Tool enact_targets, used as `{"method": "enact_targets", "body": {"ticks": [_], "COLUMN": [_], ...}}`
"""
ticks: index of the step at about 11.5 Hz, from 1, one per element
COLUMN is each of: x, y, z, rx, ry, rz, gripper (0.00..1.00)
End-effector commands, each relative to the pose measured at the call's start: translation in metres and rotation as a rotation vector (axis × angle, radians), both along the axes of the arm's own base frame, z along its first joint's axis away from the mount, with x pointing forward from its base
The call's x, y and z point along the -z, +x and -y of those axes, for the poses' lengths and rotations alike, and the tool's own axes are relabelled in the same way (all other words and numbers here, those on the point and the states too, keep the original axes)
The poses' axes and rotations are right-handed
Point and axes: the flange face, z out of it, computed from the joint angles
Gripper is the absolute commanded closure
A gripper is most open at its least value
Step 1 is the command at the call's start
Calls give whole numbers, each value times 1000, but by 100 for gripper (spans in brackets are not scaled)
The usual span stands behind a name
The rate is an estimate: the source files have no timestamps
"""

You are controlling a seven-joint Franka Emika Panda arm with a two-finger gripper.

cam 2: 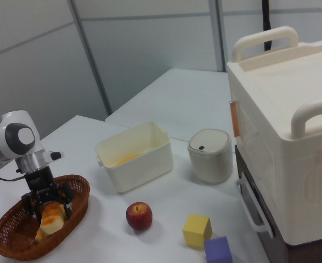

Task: Put the bread on the table
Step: 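Lower the gripper and grasp the orange-crusted bread roll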

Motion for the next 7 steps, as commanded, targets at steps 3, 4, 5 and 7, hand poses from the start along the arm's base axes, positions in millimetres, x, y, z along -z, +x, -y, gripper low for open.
{"method": "enact_targets", "body": {"ticks": [3,4,5,7], "x": [-24,-40,-56,-82], "y": [6,4,4,11], "z": [-5,-3,-3,12], "rx": [-9,13,31,70], "ry": [27,32,40,58], "rz": [55,48,40,72], "gripper": [47,47,47,46]}}
